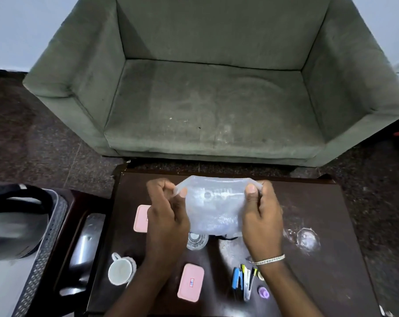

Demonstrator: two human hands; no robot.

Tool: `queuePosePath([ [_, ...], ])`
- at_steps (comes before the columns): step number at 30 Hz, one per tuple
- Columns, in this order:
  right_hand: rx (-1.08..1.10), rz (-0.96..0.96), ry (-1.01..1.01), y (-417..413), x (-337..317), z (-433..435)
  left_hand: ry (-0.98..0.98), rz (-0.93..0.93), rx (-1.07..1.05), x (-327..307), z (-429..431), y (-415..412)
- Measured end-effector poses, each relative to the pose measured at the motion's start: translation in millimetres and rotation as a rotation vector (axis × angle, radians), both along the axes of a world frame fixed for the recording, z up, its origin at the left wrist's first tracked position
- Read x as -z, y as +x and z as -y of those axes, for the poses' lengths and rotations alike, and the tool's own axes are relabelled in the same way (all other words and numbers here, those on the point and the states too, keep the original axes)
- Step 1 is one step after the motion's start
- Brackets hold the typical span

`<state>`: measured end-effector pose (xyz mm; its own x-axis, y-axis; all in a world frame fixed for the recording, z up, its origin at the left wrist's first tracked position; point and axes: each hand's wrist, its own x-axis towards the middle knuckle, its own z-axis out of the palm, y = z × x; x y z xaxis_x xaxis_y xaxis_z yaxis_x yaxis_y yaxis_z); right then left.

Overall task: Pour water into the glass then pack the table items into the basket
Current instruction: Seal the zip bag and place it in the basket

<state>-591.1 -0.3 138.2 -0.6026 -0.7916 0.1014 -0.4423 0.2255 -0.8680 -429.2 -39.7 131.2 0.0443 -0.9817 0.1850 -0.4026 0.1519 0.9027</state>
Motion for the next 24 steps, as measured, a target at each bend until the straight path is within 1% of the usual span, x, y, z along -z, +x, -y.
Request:
queuePosePath([
  [3, 0.087, -0.087, -0.003, 14.7, 9.8, 3.9, -0.089, 0.029, 0.019, 3.9, 0.4, 8.2],
  [6, 0.106, -0.142, -0.013, 22.7, 15.7, 5.7, -0.152, 0.168, 0.133, 12.8, 0.9, 23.3],
  [8, 0.083, -0.133, -0.024, 27.0, 19.1, 6.2, -0.115, 0.184, 0.154, 16.8, 0.0, 32.0],
  [11, 0.047, -0.108, -0.071, 32.6, 22.8, 5.9, -0.049, 0.132, 0.097, 18.4, -3.0, 40.7],
  [15, -0.038, 0.023, -0.11, 38.0, 22.9, 8.3, -0.015, 0.091, 0.038, 11.8, -4.6, 51.8],
  [18, -0.262, 0.125, -0.134, 43.0, 15.0, 9.3, 0.079, 0.035, 0.024, 6.0, -7.2, 63.3],
  [20, -0.369, 0.175, -0.087, 48.8, 10.9, 10.9, 0.128, 0.014, 0.07, 5.0, -8.0, 73.6],
  [24, -0.53, 0.355, 0.092, 62.8, 7.4, 18.3, 0.193, -0.046, 0.155, 4.2, -5.0, 109.7],
])
